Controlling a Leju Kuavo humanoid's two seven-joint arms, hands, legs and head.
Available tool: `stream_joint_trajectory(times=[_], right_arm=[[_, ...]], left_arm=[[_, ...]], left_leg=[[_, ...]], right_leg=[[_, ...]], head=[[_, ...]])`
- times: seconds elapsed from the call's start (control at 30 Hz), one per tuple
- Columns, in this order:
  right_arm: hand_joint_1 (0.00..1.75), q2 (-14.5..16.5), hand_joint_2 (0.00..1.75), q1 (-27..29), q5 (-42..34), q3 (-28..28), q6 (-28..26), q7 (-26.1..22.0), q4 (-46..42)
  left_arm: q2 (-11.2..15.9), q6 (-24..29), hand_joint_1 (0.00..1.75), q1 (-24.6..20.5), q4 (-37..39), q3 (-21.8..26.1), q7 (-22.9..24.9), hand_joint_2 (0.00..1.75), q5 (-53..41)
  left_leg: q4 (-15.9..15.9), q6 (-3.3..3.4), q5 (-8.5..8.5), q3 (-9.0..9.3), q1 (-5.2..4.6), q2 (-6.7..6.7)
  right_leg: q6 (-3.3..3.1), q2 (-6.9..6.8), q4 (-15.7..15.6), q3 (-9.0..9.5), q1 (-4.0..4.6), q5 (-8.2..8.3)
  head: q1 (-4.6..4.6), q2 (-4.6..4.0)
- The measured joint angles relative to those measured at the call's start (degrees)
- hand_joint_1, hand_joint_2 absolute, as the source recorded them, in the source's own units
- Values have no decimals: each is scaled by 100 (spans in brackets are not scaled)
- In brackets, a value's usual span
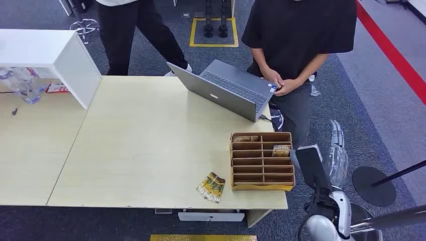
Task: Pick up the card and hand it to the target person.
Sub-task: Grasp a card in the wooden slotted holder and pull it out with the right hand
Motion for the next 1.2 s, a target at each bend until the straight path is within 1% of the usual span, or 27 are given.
stream_joint_trajectory(times=[0.1,0.27,0.4,0.53,0.7,0.93,1.07,1.2], right_arm=[[4,-142,175,-100,161,77,203,142,-46],[17,-389,175,-289,311,241,660,313,-118],[17,-544,175,-404,384,383,964,404,-144],[18,-641,175,-453,395,469,1018,423,-177],[27,-711,175,-482,425,541,1088,461,-178],[39,-885,175,-571,691,684,1727,808,-178],[56,-1000,175,-588,838,758,1950,997,-178],[58,-1101,175,-589,957,826,2111,1114,-178]], left_arm=[[1,-17,0,2,0,0,-6,0,-13],[2,-36,0,1,0,0,-4,0,-58],[4,-50,0,0,0,-2,27,0,-77],[7,-52,0,0,0,-2,45,0,-79],[7,-55,0,-1,0,-2,50,0,-84],[7,-85,0,-12,0,-4,67,0,-116],[7,-101,0,-25,0,-4,78,0,-140],[7,-112,0,-31,0,-4,81,0,-160]], left_leg=[[0,0,0,-1,0,-1],[0,0,0,-1,0,0],[0,0,0,-1,0,0],[0,0,0,-1,0,0],[0,0,0,-1,0,0],[0,0,0,-1,0,0],[1,0,0,-1,0,0],[1,0,0,-1,0,0]], right_leg=[[0,-1,0,0,0,0],[0,-1,0,0,0,0],[0,-1,0,0,0,0],[0,-1,0,0,0,0],[0,0,0,0,0,0],[0,-1,0,0,0,0],[0,-1,0,0,0,0],[0,0,0,0,0,0]], head=[[0,0],[0,0],[0,0],[-1,0],[0,0],[0,0],[-1,0],[0,0]])
